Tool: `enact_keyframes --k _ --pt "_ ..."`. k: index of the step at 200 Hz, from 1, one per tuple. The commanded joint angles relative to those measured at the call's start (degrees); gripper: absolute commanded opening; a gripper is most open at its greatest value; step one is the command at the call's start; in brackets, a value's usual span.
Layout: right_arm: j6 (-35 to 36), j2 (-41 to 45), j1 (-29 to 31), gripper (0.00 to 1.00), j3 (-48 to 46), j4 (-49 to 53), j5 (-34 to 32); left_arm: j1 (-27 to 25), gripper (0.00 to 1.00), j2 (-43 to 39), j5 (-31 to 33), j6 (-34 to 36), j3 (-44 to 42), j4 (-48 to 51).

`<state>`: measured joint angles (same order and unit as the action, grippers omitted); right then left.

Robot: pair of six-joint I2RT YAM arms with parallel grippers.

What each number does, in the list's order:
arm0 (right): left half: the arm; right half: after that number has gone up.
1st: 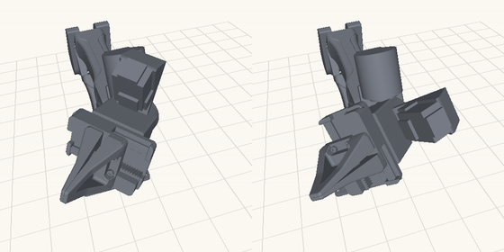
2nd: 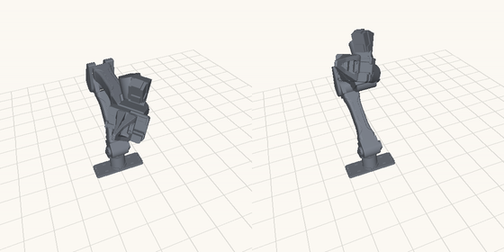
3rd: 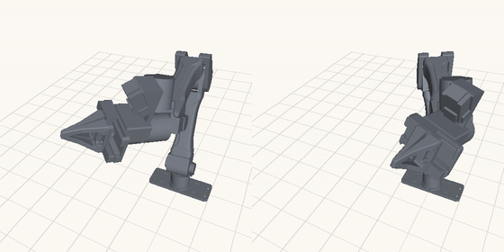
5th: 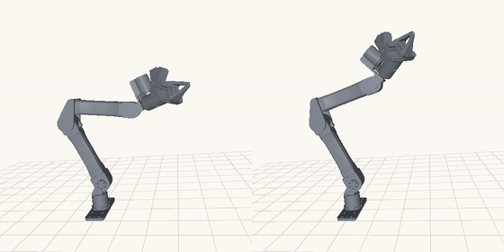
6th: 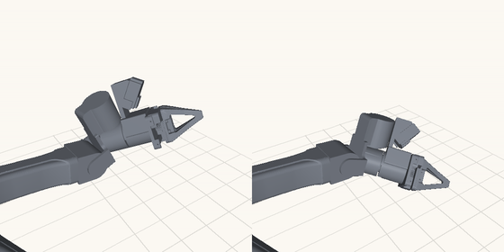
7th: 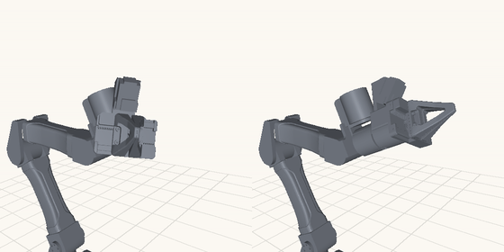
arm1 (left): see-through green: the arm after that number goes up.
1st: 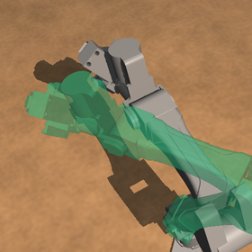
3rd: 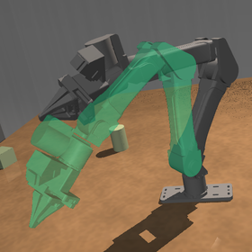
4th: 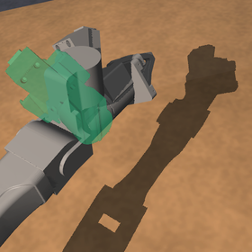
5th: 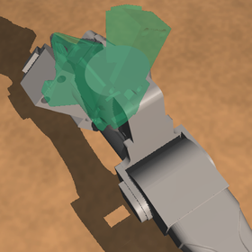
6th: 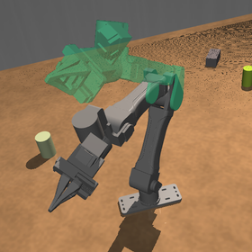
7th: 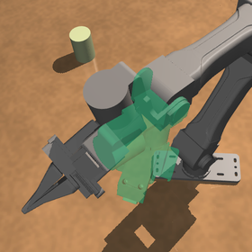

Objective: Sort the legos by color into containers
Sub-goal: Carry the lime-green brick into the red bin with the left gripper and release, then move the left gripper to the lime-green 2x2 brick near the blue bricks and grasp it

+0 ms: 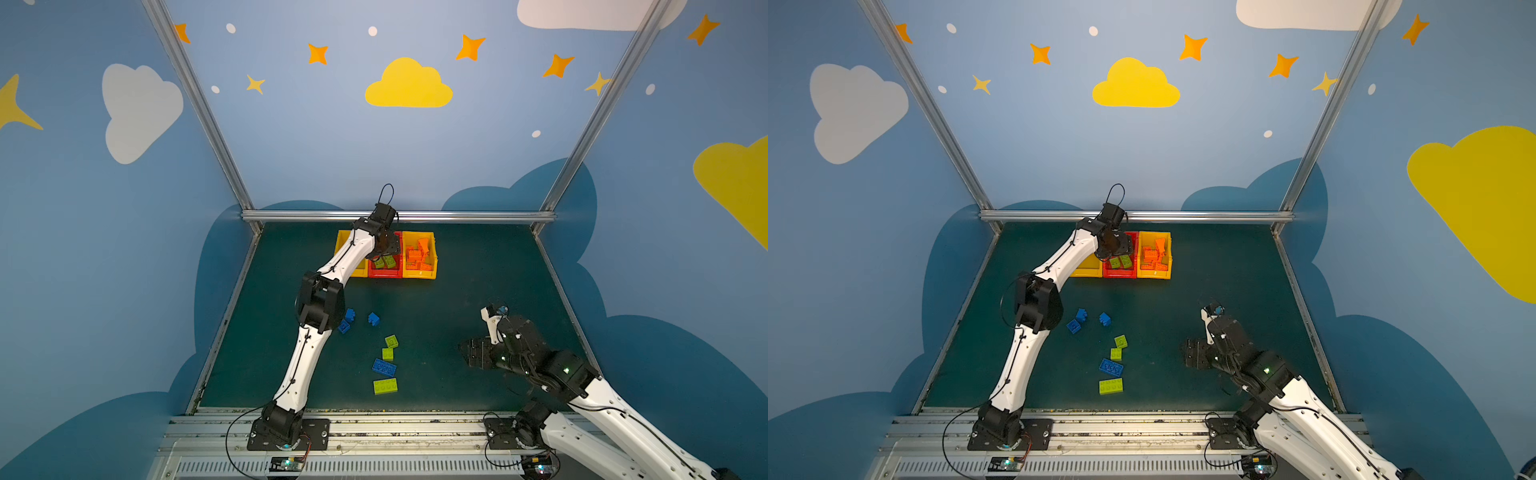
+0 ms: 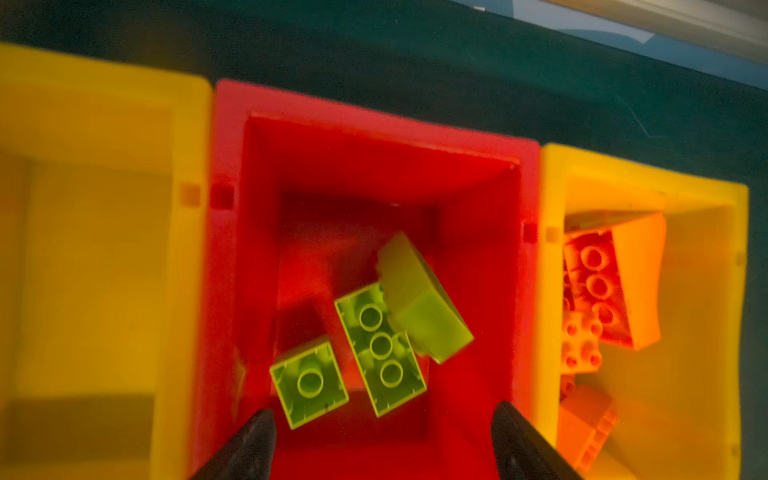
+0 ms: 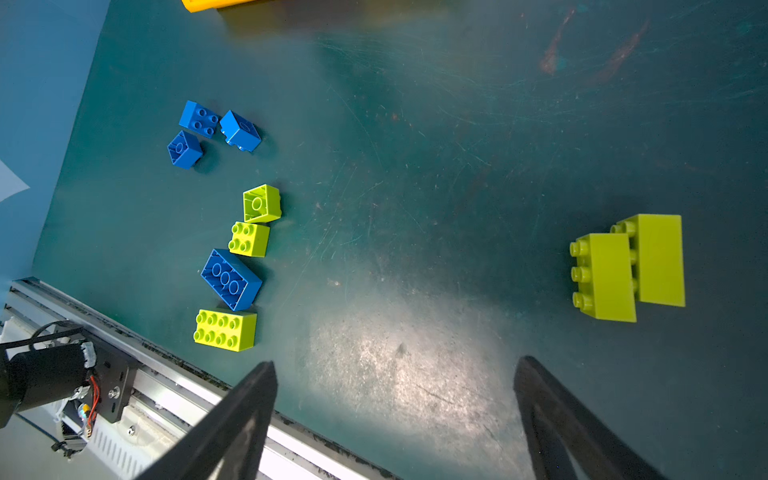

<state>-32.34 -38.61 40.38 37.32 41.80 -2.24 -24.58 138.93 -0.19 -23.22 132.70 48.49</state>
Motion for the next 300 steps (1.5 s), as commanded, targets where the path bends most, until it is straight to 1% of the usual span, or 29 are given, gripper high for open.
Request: enact_keyframes --k 1,33,52,78,106,128,152,178,219,249,274,300 --pt "0.1 0.8 -0.1 0.88 0.9 -0.8 1.2 -2.2 0.82 -11.5 -0.3 -1.4 -10.3 -7.5" --pt "-1.4 2.6 0.0 0.87 0.6 0.6 2.9 -4.6 0.82 -25.1 -0.6 -4.7 -30.4 -13.1" --pt "-2.1 3.4 0.0 0.88 0.4 1.9 3.7 -7.9 0.81 -32.3 -0.2 -6.6 -42.6 -15.7" --pt "-2.9 4.9 0.3 0.88 0.2 3.7 4.0 -12.9 0.81 -40.1 1.0 -10.7 -57.6 -18.1" --pt "-3.9 6.5 0.6 0.88 -0.7 4.6 3.9 -18.2 0.81 -46.5 3.4 -15.1 -69.7 -19.8" --pt "-4.6 7.1 0.7 0.88 -1.4 4.7 4.1 -21.4 0.81 -49.8 3.9 -18.6 -76.1 -21.8" --pt "-5.4 7.4 1.0 0.88 -2.0 4.4 4.3 -23.4 0.8 -50.7 5.2 -21.0 -79.3 -22.7" --pt "-6.1 7.5 1.4 0.87 -2.3 4.3 4.8 -24.0 0.8 -49.8 5.1 -22.2 -79.8 -23.5" --pt "-6.2 8.9 1.8 0.88 -2.8 5.6 3.6 -24.8 0.79 -45.6 4.5 -22.6 -77.5 -23.5" --pt "-6.4 9.4 1.8 0.88 -3.6 5.2 3.4 -25.2 0.77 -41.2 5.2 -22.3 -74.2 -21.1" --pt "-6.2 9.2 1.8 0.88 -4.4 4.6 3.4 -25.3 0.71 -38.4 6.0 -22.4 -72.1 -19.6" --pt "-5.8 9.2 1.8 0.88 -5.0 4.4 3.0 -25.4 0.63 -36.6 6.1 -22.3 -70.4 -18.4"
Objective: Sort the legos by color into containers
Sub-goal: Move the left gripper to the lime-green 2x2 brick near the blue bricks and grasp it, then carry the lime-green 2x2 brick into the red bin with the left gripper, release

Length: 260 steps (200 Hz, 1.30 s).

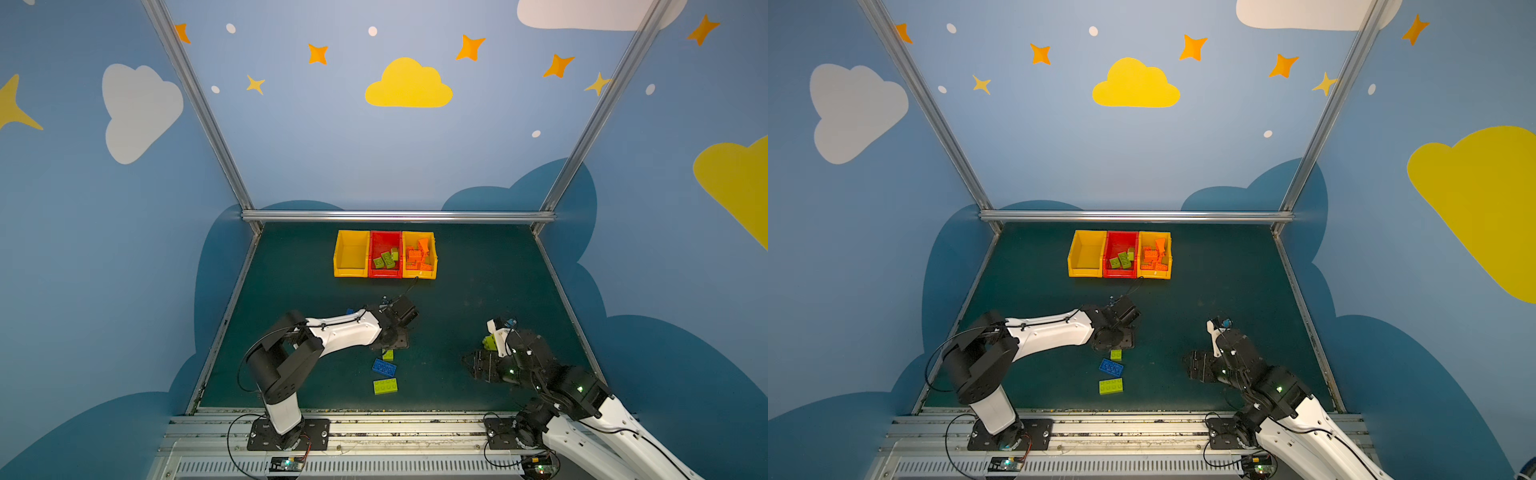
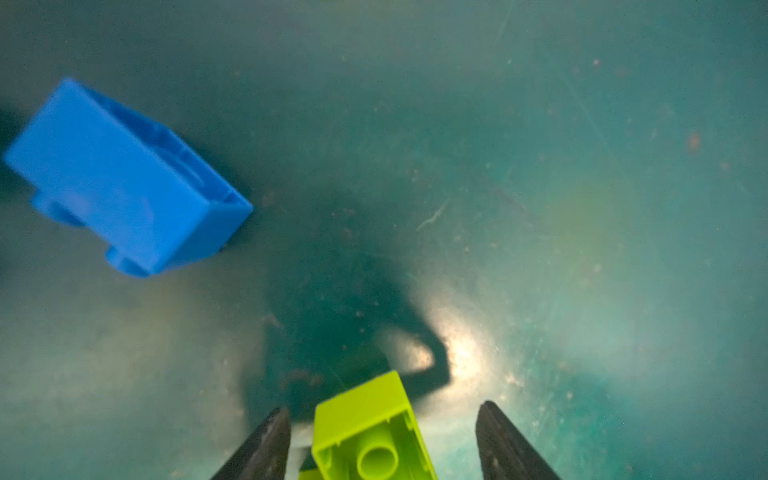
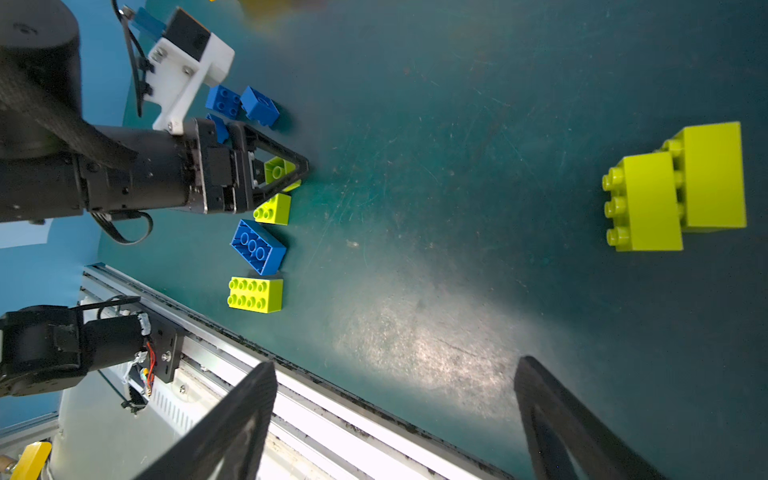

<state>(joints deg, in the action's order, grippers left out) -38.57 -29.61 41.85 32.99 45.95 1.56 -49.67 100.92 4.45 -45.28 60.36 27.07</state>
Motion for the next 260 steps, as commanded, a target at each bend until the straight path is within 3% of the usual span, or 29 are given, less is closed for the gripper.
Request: enact_keyframes --k 1,39,71,133,193,235,260 --pt "0.4 0.2 0.3 0.88 -0.6 0.2 -0.8 -0.4 0.62 1.5 1.5 -0.3 2.0 3.0" --pt "0.7 0.7 0.3 0.88 -0.7 -0.1 -0.6 -0.6 0.29 3.2 1.7 0.1 4.3 5.6" --pt "0.9 1.5 0.3 0.87 -0.4 -0.1 -0.4 -0.6 0.18 3.8 2.4 0.8 6.7 8.0" --pt "1.8 1.6 0.3 0.88 0.7 -0.3 -0.2 1.6 0.17 5.8 8.3 6.0 18.9 17.0" --pt "4.2 -2.1 0.2 0.88 4.6 -0.7 -0.9 13.5 0.19 9.9 7.1 12.1 34.0 20.0" --pt "5.7 -6.6 0.1 0.87 5.2 -2.8 -1.3 20.8 0.2 20.5 4.1 17.1 52.7 23.1" --pt "6.0 -8.8 0.0 0.87 5.2 -4.4 -1.5 23.2 0.21 30.5 2.5 19.3 68.3 27.1"
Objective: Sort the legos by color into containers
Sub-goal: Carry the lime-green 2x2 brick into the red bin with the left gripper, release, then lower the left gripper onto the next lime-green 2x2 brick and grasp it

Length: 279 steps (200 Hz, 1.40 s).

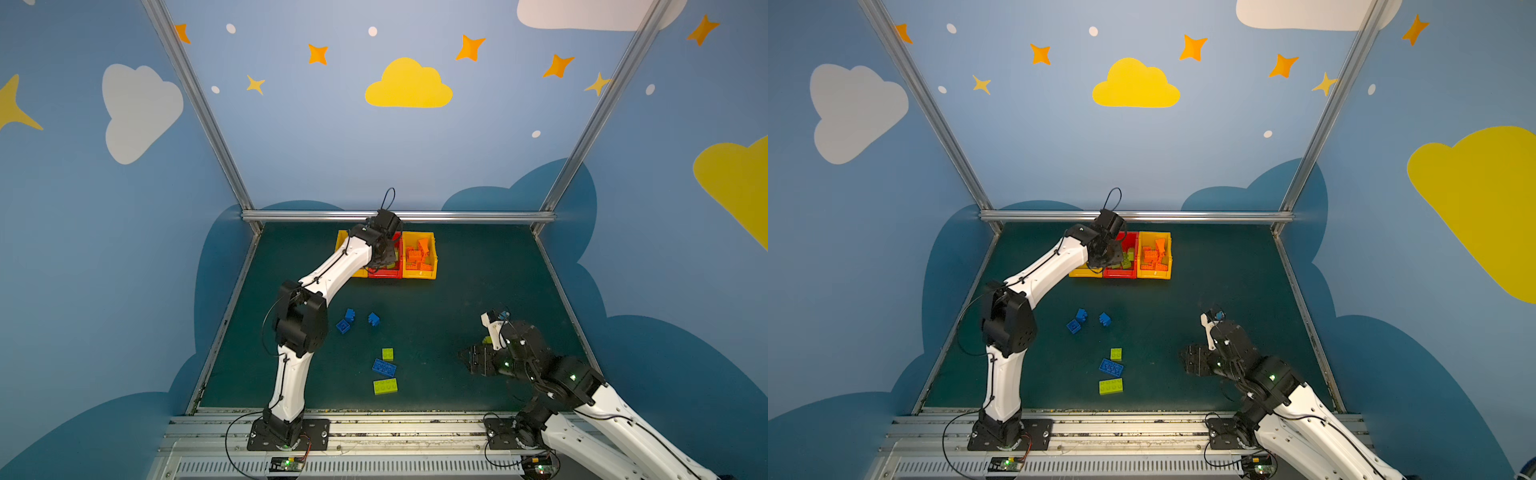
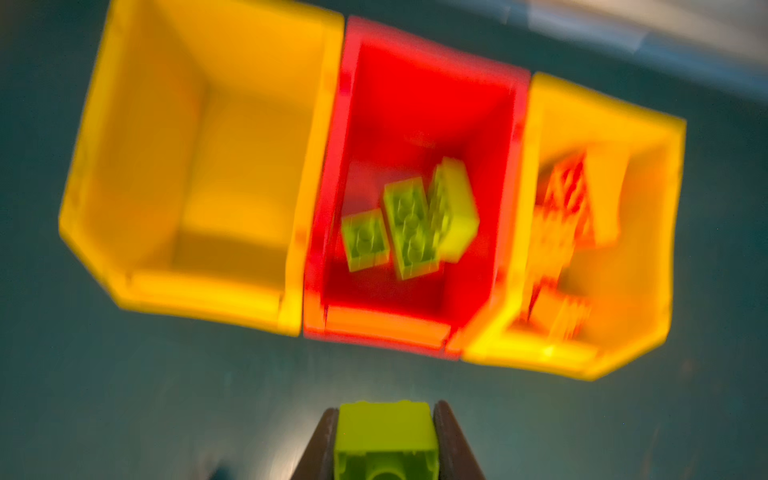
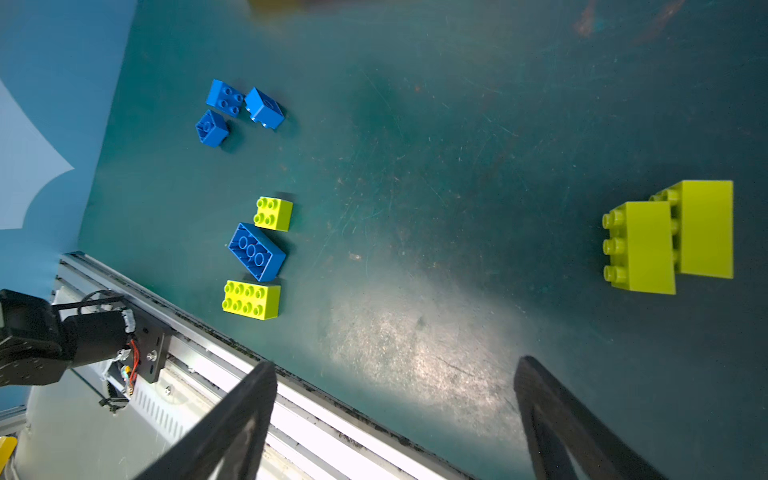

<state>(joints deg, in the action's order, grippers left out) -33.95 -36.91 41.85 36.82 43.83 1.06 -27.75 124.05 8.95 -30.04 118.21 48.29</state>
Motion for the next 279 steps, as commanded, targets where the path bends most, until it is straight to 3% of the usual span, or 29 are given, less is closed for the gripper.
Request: enact_keyframes --k 1,33,49,70,103,141,194,235,279 --pt "1.4 -1.6 0.0 0.87 1.4 -2.3 -1.0 1.4 0.21 8.0 -2.0 4.1 11.2 6.1" --pt "2.4 -4.3 -0.3 0.88 4.0 -2.9 -1.9 3.5 0.21 23.1 -2.6 6.4 35.1 12.7" --pt "2.9 -5.4 -0.4 0.88 5.0 -2.5 -2.5 4.7 0.23 27.2 -4.3 6.0 41.0 11.4" --pt "3.3 -6.4 -0.7 0.88 5.8 -2.5 -3.1 5.9 0.29 27.1 -6.8 5.0 38.4 5.3" --pt "3.2 -7.8 -0.8 0.88 6.1 -3.0 -3.0 6.6 0.75 26.2 -8.2 5.3 35.7 0.4" --pt "2.3 -8.3 -0.8 0.88 6.2 -3.8 -1.6 6.3 0.79 21.4 -12.8 4.4 32.8 0.4" --pt "0.4 -3.8 -0.5 0.88 5.6 -1.5 -0.5 2.1 0.79 0.8 -11.4 4.4 7.3 -6.6" --pt "-2.8 1.1 0.9 0.88 4.3 1.9 0.7 -3.8 0.79 -19.2 -6.9 1.9 -23.6 -15.3" --pt "-6.5 7.0 3.9 0.87 3.3 7.1 -0.9 -9.9 0.83 -37.3 -5.1 -6.0 -51.5 -21.1"
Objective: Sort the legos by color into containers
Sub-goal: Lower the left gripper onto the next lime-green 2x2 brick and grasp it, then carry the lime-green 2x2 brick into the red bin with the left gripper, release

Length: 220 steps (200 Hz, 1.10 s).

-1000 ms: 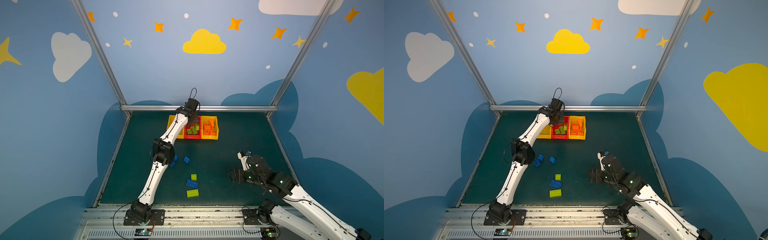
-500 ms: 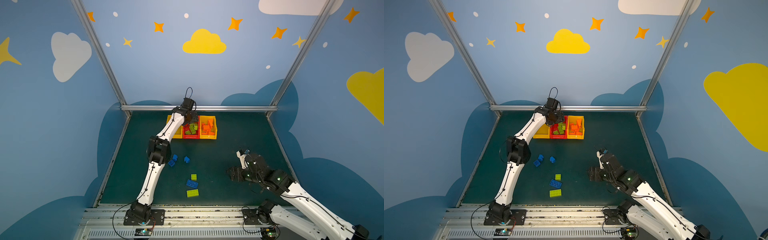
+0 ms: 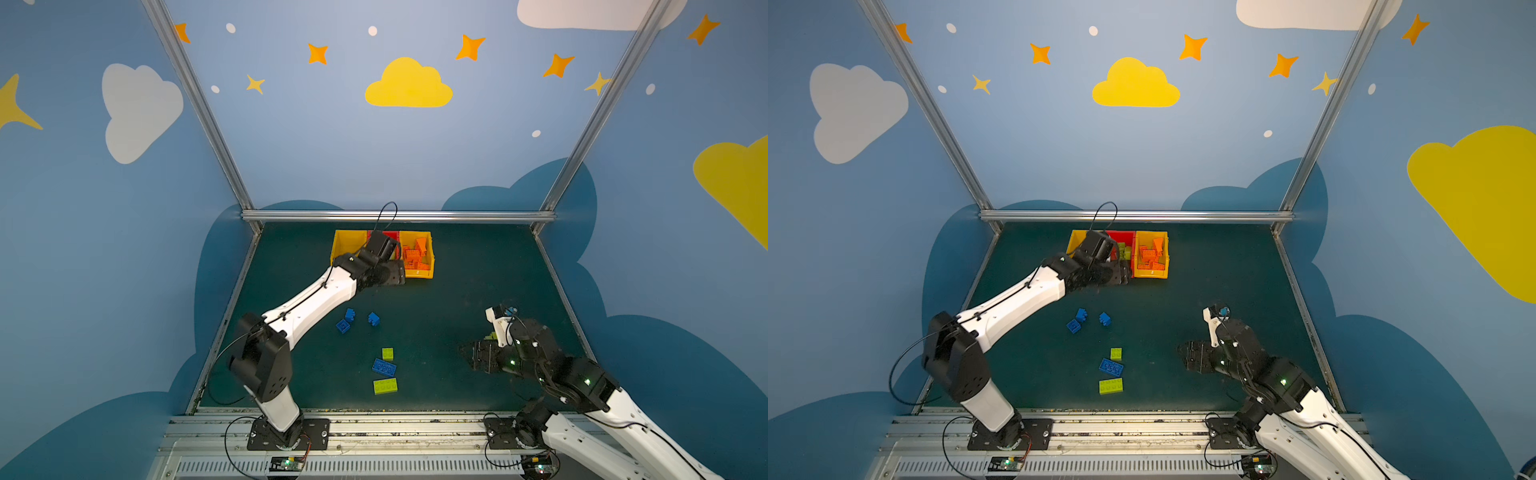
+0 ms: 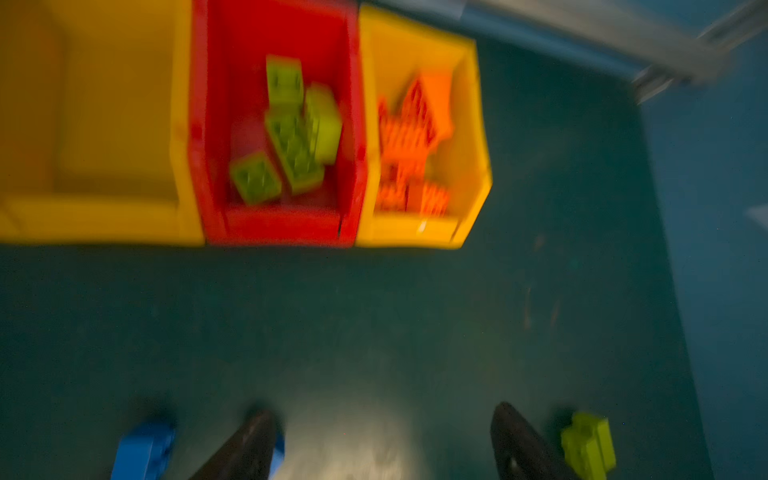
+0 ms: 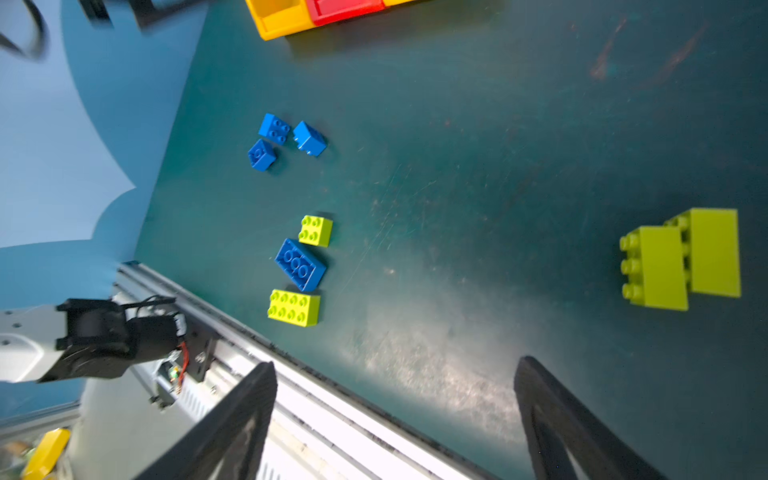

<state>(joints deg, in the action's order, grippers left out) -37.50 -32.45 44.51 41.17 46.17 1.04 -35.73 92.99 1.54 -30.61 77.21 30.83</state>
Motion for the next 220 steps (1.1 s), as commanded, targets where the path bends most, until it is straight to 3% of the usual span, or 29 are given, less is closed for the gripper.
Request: enact_keyframes --k 1,25,51,129,171,220 --pt "-3.0 2.6 1.3 0.87 -1.1 4.9 -0.9 -2.0 0.83 -6.7 2.3 -5.6 -11.0 -3.7" --pt "-4.4 4.1 1.9 0.88 -2.4 6.6 -1.3 -7.1 0.84 -12.8 4.5 -10.4 -21.2 -5.5" --pt "-5.4 4.1 2.3 0.88 -4.1 6.5 -1.7 -12.5 0.84 -14.1 6.6 -12.9 -25.4 -4.9" --pt "-6.3 2.7 3.5 0.87 -5.4 5.2 -2.2 -18.5 0.82 -4.0 8.3 -13.9 -24.1 -2.8" --pt "-6.1 3.2 3.7 0.88 -5.7 5.7 -3.1 -19.9 0.74 1.7 7.6 -15.3 -22.7 -2.6" --pt "-6.0 3.5 3.7 0.87 -6.2 5.7 -3.5 -19.9 0.53 5.1 8.1 -15.8 -21.5 -2.0"
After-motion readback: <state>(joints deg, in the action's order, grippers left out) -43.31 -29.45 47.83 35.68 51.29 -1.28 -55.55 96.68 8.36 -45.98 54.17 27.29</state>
